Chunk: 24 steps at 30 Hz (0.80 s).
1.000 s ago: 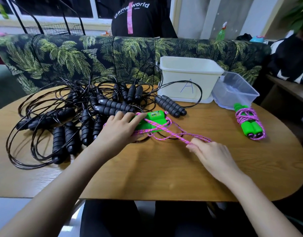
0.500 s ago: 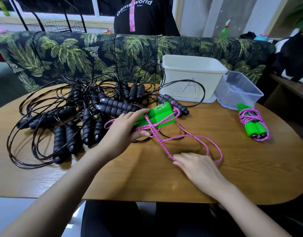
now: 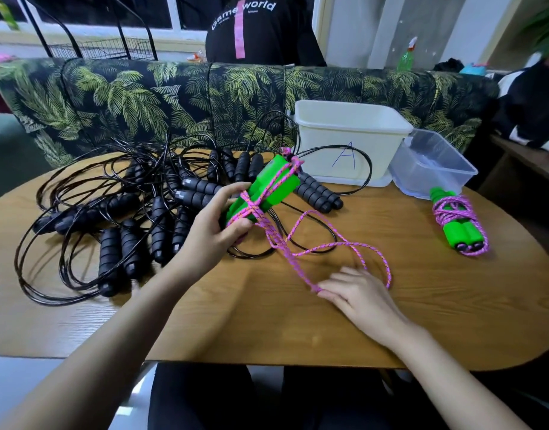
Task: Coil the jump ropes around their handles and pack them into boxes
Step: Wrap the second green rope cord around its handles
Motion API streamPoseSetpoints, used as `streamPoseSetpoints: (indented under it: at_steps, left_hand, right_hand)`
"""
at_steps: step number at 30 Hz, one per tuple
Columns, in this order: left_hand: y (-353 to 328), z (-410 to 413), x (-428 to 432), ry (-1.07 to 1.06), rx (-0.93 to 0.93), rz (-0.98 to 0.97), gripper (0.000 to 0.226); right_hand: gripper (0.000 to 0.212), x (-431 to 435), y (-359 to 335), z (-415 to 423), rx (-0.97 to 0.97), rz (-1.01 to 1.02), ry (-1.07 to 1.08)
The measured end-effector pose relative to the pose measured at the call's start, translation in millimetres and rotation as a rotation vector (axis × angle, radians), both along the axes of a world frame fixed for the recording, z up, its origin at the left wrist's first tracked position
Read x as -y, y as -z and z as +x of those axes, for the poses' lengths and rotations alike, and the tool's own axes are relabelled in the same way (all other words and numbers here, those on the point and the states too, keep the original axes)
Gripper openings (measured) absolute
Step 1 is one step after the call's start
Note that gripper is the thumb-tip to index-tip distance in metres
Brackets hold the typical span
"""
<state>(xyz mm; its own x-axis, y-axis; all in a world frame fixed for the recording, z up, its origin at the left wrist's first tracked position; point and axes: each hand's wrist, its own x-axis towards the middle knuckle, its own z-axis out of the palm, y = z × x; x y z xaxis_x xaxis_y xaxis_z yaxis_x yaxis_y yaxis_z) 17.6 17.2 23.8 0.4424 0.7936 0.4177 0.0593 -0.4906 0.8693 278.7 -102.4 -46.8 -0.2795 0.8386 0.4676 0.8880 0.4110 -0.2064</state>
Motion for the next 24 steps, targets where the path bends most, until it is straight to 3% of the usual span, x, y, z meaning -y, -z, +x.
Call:
streamPoseSetpoints:
  at_steps: [3, 7, 14, 19, 21, 24]
  left_hand:
    - [-1.5, 9.9, 4.5, -0.028, 0.013, 0.007, 0.078]
    - [-13.5, 19.7, 8.1, -0.15, -0.128, 0.15, 0.09]
    - [-22.0, 23.7, 9.0, -0.271, -0.382, 0.359, 0.067]
    - [-12.0, 4.2, 1.6, -0.243, -0.497, 0.411, 0.066]
    - [-8.3, -1.5, 0.2, -0.21, -0.441, 0.346, 0.065]
    - [-2.9, -8.5, -3.8, -0.148, -0.376, 0.299, 0.058]
  right_hand:
    - [0.045, -0.6, -0.3, -17.7, 0.288, 0.18, 0.025]
    - [0.033, -3.3, -4.0, -29.5, 0.434, 0.255, -0.005]
    - [0.033, 1.1, -4.7, -10.3, 0.417, 0.243, 0.052]
    - [0.044, 0.8, -13.2, 37.6, 0.29, 0.159, 0.16]
    - [0.048, -2.7, -16.9, 51.6, 0.099, 0.028, 0.158]
    - [0.031, -10.6, -25.6, 63.0, -0.305, -0.192, 0.1]
